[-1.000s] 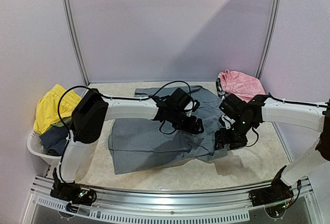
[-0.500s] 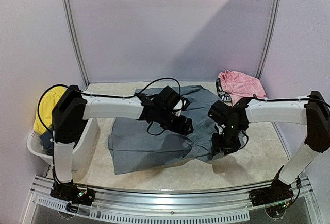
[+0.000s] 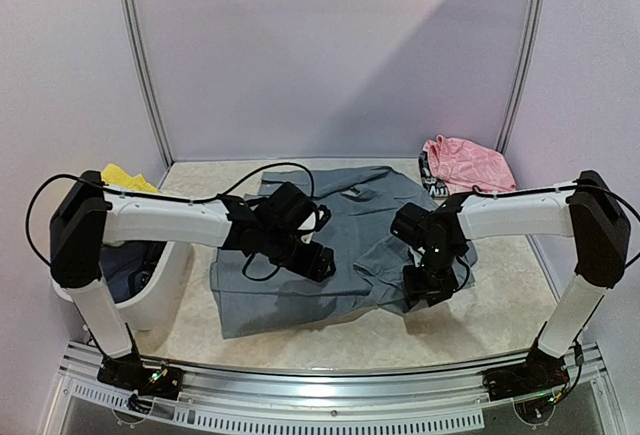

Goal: Fold and stack the mixed laundry pile
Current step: Pick up the flattened shirt from the center of the board.

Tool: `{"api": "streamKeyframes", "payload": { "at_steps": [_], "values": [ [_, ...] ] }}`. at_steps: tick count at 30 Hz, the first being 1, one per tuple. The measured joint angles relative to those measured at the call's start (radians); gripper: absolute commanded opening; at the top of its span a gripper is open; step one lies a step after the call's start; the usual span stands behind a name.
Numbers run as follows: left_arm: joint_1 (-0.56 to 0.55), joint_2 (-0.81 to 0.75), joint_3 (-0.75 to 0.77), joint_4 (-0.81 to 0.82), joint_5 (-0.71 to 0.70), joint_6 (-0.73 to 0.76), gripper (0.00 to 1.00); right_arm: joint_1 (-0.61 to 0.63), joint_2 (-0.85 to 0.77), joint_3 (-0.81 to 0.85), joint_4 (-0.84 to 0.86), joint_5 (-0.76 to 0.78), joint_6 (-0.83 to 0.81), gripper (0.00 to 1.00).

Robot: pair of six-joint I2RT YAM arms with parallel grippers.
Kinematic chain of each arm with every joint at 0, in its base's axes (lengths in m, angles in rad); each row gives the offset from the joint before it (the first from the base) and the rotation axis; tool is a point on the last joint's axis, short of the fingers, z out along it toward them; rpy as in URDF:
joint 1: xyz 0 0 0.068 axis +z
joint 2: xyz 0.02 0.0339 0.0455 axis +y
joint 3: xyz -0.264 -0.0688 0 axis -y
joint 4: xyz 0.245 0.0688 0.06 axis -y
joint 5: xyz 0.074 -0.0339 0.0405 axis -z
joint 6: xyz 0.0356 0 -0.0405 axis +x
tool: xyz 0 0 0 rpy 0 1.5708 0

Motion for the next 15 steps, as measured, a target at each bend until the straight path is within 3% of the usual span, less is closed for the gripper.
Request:
{"api": "streamKeyframes", "payload": {
  "at_steps": [5, 15],
  "values": [
    [-0.007, -0.095, -0.097, -0.007, -0.032, -0.013, 0.77, 0.0, 0.005, 0.004, -0.006, 0.0, 0.002, 0.01],
    [-0.136, -0.383, -0.218, -0.182, -0.126, 0.022, 0.74, -0.003, -0.089, 0.195, -0.131, 0.03, -0.034, 0.0]
  ]
}}
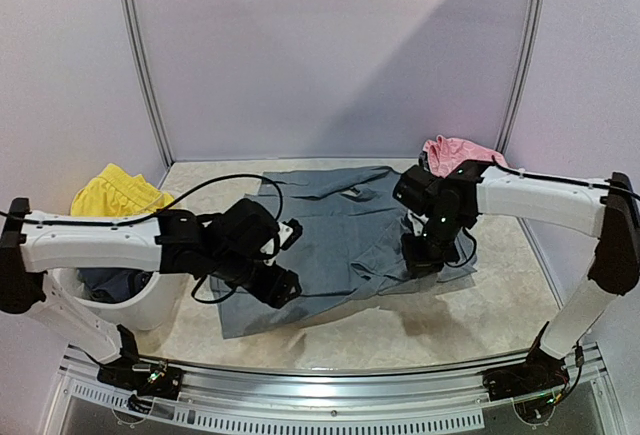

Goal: Fold and stack the mixed laundry pile
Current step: Pick up the flattened shirt from the center of the board.

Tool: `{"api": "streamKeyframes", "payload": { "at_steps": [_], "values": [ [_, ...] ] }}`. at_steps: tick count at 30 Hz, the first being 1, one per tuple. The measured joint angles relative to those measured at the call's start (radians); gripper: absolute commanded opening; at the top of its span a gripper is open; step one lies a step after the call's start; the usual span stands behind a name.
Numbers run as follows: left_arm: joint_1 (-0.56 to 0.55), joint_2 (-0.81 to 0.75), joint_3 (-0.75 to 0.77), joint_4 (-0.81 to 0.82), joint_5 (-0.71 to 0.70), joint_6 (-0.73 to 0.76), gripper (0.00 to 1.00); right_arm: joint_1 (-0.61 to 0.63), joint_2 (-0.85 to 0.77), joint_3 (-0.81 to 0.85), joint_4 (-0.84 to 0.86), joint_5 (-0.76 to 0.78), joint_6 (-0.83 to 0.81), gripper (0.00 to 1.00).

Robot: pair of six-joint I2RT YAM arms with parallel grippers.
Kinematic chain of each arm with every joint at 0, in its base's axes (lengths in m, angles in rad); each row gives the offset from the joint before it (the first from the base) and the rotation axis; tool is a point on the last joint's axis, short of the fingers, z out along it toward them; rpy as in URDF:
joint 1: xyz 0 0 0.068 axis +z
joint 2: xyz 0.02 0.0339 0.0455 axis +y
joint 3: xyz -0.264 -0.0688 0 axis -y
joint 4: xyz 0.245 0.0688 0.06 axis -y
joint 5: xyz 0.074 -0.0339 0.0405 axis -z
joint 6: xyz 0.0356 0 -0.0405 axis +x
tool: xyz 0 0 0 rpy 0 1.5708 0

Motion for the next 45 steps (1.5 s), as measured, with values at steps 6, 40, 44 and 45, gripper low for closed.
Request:
{"api": "streamKeyframes", "payload": {
  "at_steps": [6, 40, 44, 45],
  "values": [
    [-0.055, -0.2, -0.102, -0.16, -0.053, -0.087, 0.73, -0.01, -0.156, 0.047, -0.045, -0.069, -0.076, 0.0],
    [-0.069, -0.221, -0.399, -0.232, -0.008, -0.624, 0.53, -0.019, -0.756, 0.098, -0.057, -0.366, -0.104, 0.0],
    [-0.064, -0.166, -0.406, -0.191, -0.004, -0.624, 0.45, -0.019, -0.78, 0.092, -0.065, -0.365, -0.093, 0.0],
    [-0.062, -0.15, -0.406, -0.182, -0.004, -0.622, 0.43, -0.019, -0.785, 0.091, -0.066, -0.365, -0.09, 0.0]
  ]
}}
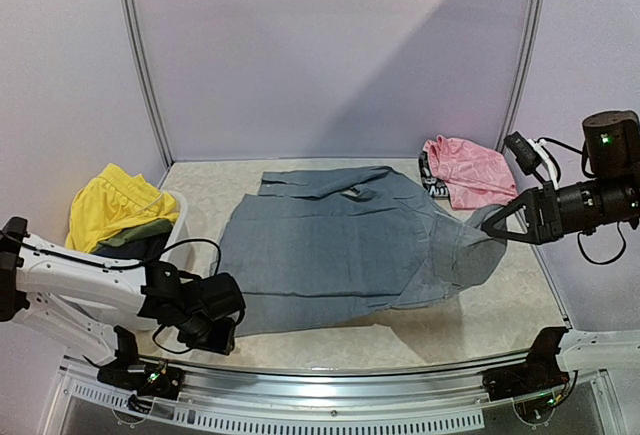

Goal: Fold and stack the mixed laundry pile
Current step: Pick up the flattened shirt from the center of the board.

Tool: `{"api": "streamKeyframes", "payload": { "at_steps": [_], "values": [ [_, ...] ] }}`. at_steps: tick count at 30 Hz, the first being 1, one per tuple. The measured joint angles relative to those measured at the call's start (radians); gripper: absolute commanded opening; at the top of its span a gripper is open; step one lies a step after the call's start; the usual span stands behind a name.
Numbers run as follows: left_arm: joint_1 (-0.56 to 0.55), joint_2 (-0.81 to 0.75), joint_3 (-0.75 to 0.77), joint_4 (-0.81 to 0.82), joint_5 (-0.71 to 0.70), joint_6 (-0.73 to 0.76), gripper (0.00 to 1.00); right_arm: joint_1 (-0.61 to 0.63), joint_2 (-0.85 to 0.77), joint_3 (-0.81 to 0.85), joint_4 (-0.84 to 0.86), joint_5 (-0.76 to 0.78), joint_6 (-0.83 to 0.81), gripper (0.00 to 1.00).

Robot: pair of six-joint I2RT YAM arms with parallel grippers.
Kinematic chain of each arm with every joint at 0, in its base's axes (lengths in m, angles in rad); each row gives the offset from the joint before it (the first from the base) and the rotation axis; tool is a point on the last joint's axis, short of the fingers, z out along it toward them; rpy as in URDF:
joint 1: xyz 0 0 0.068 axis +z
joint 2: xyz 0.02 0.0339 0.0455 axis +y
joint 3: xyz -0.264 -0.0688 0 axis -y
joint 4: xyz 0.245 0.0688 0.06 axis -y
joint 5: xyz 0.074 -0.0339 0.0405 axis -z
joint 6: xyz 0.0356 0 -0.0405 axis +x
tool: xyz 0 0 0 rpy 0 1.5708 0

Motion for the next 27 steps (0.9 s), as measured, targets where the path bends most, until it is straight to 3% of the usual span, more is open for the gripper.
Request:
{"api": "streamKeyframes", "payload": {
  "at_steps": [5, 7, 8, 9, 18, 27],
  "values": [
    [0.008, 0.063, 0.03, 0.011, -0.021, 0.015, 0.29, 0.0, -0.016, -0.002, -0.005, 0.002, 0.005, 0.0],
    [0.013, 0.1, 0.052, 0.011, -0.037, 0.021, 0.15, 0.0, -0.018, -0.002, -0.006, 0.006, 0.005, 0.0],
    [0.015, 0.12, 0.065, 0.012, -0.047, 0.029, 0.02, 0.0, -0.018, -0.002, -0.007, 0.009, 0.005, 0.0],
    [0.016, 0.135, 0.077, 0.013, -0.051, 0.03, 0.0, 0.0, -0.018, -0.002, -0.009, 0.013, 0.005, 0.0],
    [0.017, 0.207, 0.166, -0.028, -0.052, 0.099, 0.0, 0.0, -0.016, -0.002, -0.026, 0.028, 0.004, 0.0],
    [0.019, 0.037, 0.278, -0.254, -0.051, 0.11, 0.0, 0.0, -0.016, -0.001, -0.058, 0.056, -0.001, 0.0]
  ]
}}
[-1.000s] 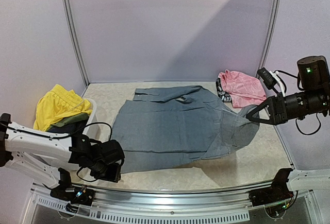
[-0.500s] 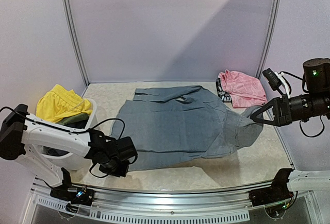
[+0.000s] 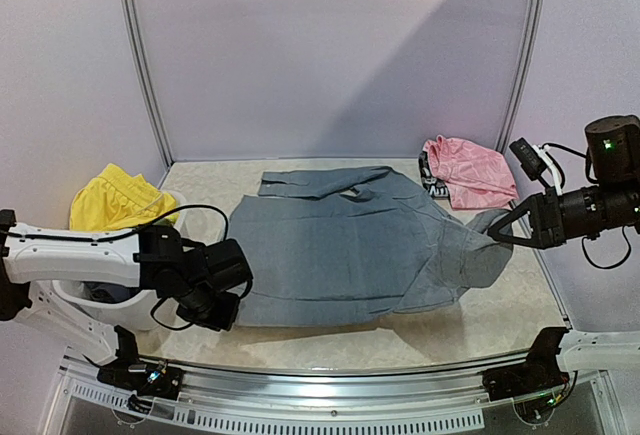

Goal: Fold and stack the mixed laundry pile
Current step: Pick up the flattened shirt from the center of the board, then fold the flattened shirt at the center of the board.

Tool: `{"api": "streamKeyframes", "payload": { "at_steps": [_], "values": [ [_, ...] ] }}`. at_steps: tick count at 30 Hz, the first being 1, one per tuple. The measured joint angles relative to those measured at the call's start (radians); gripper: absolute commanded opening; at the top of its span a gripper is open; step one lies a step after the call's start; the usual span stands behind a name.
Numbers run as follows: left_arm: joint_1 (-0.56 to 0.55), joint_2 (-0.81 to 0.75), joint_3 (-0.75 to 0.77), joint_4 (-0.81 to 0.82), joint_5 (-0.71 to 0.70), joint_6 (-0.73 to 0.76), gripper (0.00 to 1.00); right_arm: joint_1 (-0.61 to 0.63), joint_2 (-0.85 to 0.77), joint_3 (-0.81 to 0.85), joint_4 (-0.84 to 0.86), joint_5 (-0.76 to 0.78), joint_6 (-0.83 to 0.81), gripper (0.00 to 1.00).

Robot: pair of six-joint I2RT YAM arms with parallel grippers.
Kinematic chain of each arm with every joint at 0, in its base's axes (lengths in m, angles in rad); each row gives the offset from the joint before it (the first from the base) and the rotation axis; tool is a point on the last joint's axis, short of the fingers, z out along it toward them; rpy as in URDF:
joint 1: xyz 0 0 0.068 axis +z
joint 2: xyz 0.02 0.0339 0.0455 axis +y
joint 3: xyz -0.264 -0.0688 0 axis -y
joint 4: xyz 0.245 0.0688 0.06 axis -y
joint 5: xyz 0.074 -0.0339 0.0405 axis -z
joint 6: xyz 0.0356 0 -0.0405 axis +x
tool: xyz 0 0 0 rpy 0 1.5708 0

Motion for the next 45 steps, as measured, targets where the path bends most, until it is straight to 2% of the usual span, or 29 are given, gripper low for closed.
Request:
{"api": "streamKeyframes", "payload": {
  "at_steps": [7, 11, 26, 36, 45],
  "values": [
    [0.042, -0.01, 0.058, -0.083, 0.002, 0.0, 0.0, 0.0, 0.037, 0.038, -0.003, 0.061, -0.003, 0.0],
    [0.082, 0.017, 0.134, -0.118, 0.001, 0.008, 0.0, 0.0, 0.086, 0.113, -0.008, 0.131, -0.003, 0.0],
    [0.291, 0.196, 0.357, -0.177, -0.002, 0.092, 0.0, 0.0, 0.286, 0.27, 0.035, 0.385, -0.045, 0.0],
    [0.378, 0.313, 0.397, -0.184, 0.001, 0.124, 0.0, 0.0, 0.41, 0.323, 0.087, 0.565, -0.113, 0.0],
    [0.444, 0.396, 0.418, -0.156, 0.006, 0.143, 0.0, -0.011, 0.484, 0.323, 0.156, 0.659, -0.152, 0.0]
  ]
}}
